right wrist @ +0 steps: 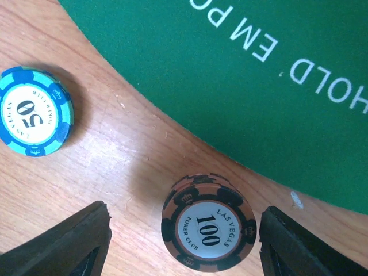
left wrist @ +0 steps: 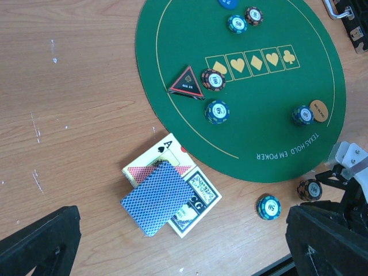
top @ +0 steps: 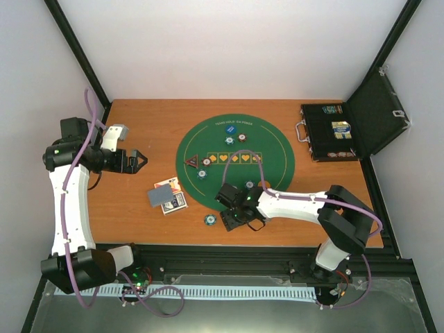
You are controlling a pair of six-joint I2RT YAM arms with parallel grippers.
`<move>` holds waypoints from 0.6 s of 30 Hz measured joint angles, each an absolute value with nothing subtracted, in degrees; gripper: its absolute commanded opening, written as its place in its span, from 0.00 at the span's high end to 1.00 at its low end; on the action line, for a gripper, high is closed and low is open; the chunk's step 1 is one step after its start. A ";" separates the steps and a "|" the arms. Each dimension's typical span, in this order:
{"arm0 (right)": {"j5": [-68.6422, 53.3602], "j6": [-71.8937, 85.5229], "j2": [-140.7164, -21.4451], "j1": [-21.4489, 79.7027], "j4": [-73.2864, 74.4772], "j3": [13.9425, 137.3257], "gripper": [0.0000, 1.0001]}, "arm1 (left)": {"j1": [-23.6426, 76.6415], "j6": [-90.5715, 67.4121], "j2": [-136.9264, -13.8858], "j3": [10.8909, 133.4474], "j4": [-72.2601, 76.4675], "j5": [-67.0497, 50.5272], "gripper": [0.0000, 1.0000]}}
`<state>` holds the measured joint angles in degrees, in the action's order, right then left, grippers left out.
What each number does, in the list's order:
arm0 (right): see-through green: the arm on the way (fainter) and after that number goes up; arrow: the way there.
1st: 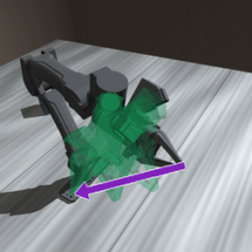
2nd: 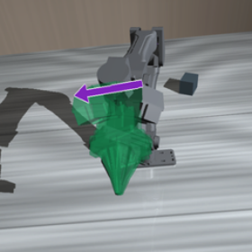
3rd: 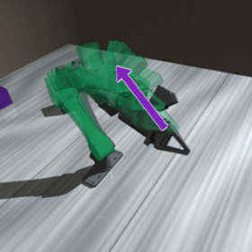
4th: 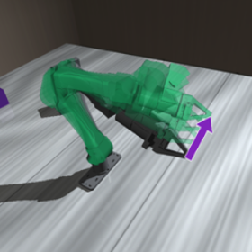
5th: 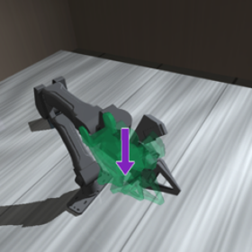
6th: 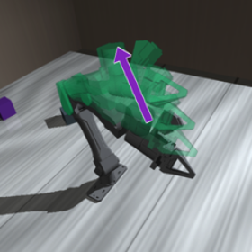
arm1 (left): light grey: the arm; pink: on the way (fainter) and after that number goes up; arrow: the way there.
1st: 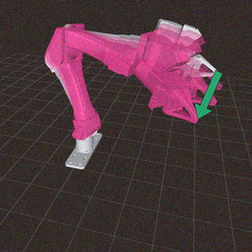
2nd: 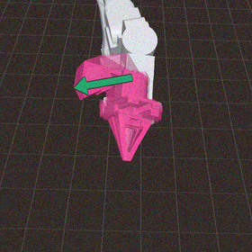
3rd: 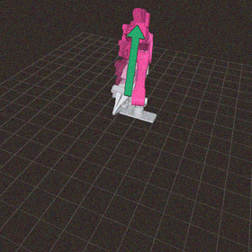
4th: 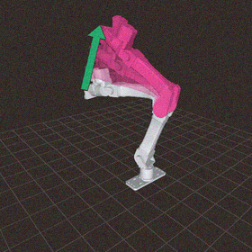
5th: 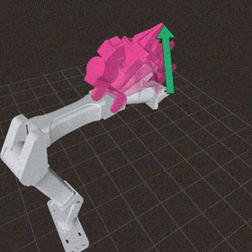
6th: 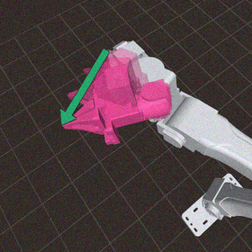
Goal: Distribute texas hold em gaming equipment
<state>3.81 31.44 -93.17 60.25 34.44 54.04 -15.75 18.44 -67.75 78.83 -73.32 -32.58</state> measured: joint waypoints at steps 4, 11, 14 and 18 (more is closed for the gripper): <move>3.86 32.01 -93.21 60.45 33.56 53.45 0.37 | -15.75 18.44 -67.75 78.85 -73.30 -32.60 0.00; 4.29 32.45 -93.76 60.47 33.54 53.17 0.44 | -15.77 18.41 -67.75 78.83 -73.30 -32.58 0.00; 4.58 32.38 -94.04 60.47 33.58 53.19 0.49 | -15.75 18.41 -67.75 78.83 -73.30 -32.56 0.00; 5.15 32.25 -94.15 60.47 33.58 53.19 0.56 | -15.75 18.41 -67.72 78.83 -73.30 -32.49 0.00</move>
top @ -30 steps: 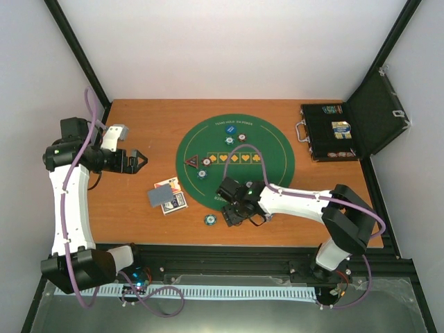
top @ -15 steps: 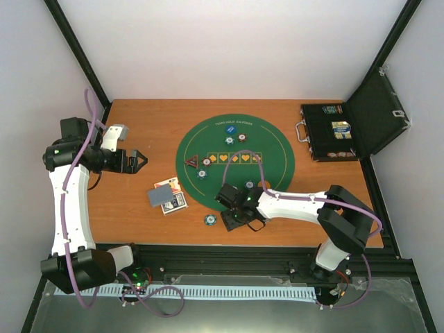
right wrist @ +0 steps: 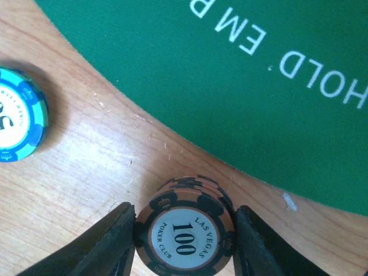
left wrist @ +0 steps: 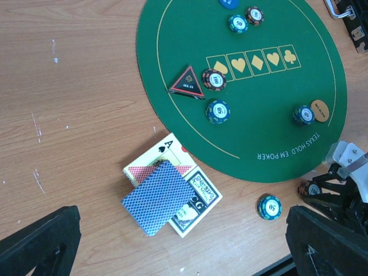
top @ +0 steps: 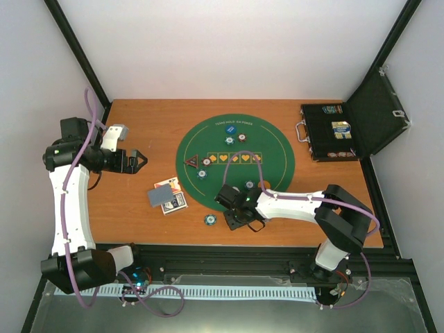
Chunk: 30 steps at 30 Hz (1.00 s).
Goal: Distribute texas hold em gaming equipment
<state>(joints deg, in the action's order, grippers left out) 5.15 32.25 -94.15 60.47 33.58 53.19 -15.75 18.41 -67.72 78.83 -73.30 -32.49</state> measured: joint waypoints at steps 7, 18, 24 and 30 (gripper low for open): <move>5.65 32.14 -94.17 60.49 33.56 53.19 0.62 | -15.75 18.41 -67.51 78.85 -73.30 -32.32 0.00; 6.68 31.55 -94.37 60.49 33.63 53.30 0.58 | -15.75 18.41 -67.22 78.96 -73.30 -31.90 0.00; 6.87 31.16 -94.89 60.49 33.63 53.65 0.52 | -15.75 18.39 -67.22 79.13 -73.32 -31.73 0.00; 6.85 30.96 -95.64 60.49 33.69 53.65 0.54 | -15.75 18.39 -67.22 79.24 -73.32 -31.68 0.00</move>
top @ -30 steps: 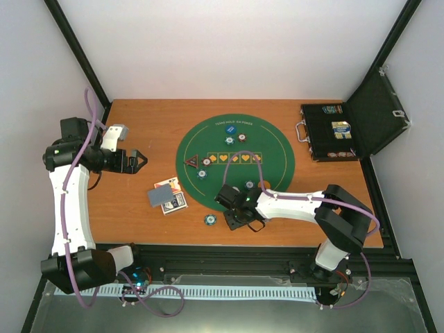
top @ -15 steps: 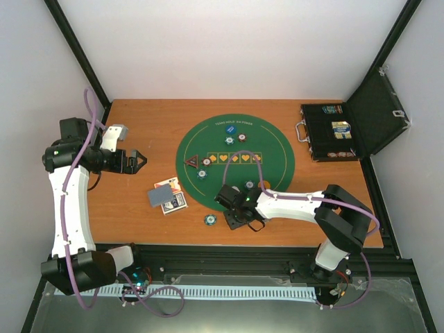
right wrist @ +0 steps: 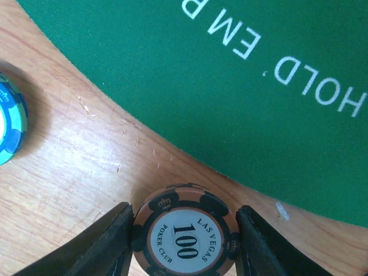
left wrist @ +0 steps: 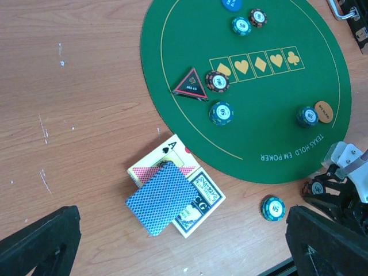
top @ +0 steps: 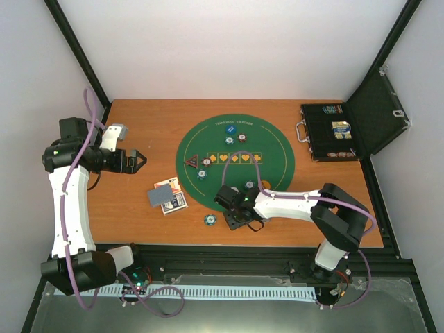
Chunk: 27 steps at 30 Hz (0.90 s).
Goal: Distribute texas hold em gaming equipment
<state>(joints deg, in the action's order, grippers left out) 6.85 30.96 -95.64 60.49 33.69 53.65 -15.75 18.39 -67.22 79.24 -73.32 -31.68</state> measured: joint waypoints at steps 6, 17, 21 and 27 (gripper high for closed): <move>6.85 30.89 -95.68 60.49 33.78 53.65 0.62 | -15.75 18.39 -67.22 79.26 -73.30 -31.62 0.00; 7.09 30.72 -94.24 60.49 36.84 55.96 0.67 | -15.75 18.39 -67.20 79.35 -73.32 -31.53 0.00; 7.53 30.46 -92.90 60.49 37.76 57.21 0.68 | -15.77 18.39 -67.22 79.35 -73.32 -31.51 0.00; 8.58 28.29 -91.55 57.36 40.42 59.92 0.67 | -15.77 18.41 -67.22 80.01 -73.36 -31.53 0.00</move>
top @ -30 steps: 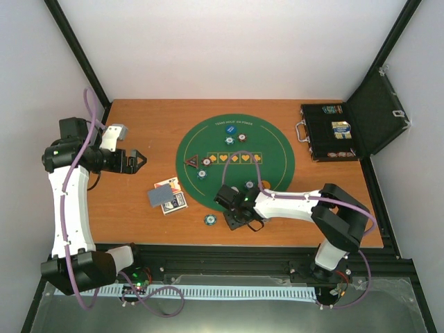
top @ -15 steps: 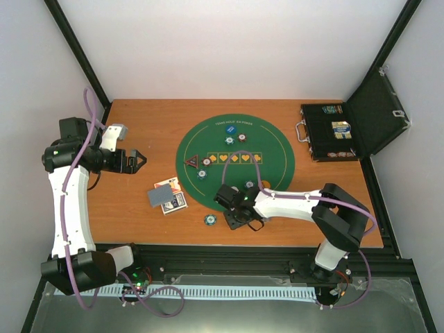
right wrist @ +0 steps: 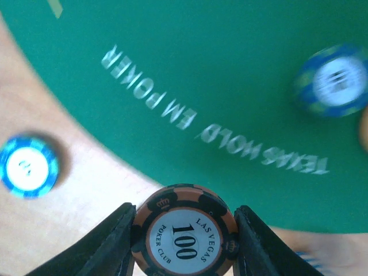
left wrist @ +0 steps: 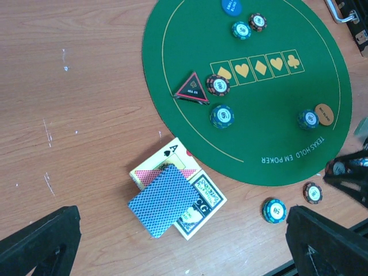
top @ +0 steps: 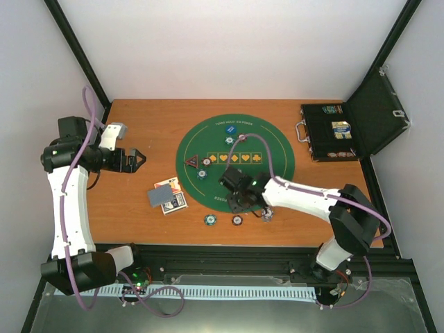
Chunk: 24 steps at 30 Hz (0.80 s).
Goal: Distribute texas hold em gaming equipment
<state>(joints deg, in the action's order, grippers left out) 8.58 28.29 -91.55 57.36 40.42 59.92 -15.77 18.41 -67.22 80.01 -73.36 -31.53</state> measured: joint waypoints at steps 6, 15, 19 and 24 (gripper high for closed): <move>8.99 23.59 -90.04 44.80 41.74 65.19 0.67 | -15.75 18.41 -67.22 80.36 -73.38 -31.53 0.00; 8.05 18.17 -95.81 30.44 40.05 69.19 0.68 | -15.75 18.41 -67.24 80.75 -73.58 -31.55 0.00; 7.27 16.91 -101.69 28.95 39.44 71.11 0.68 | -15.75 18.41 -67.24 81.34 -73.58 -31.55 0.00; 5.98 16.27 -106.87 28.75 38.13 72.99 0.69 | -15.75 18.41 -67.42 81.36 -73.58 -31.55 0.00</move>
<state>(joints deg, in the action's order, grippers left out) 5.98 16.27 -106.87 28.75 38.13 72.99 -15.75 18.41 -67.42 81.36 -73.58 -31.55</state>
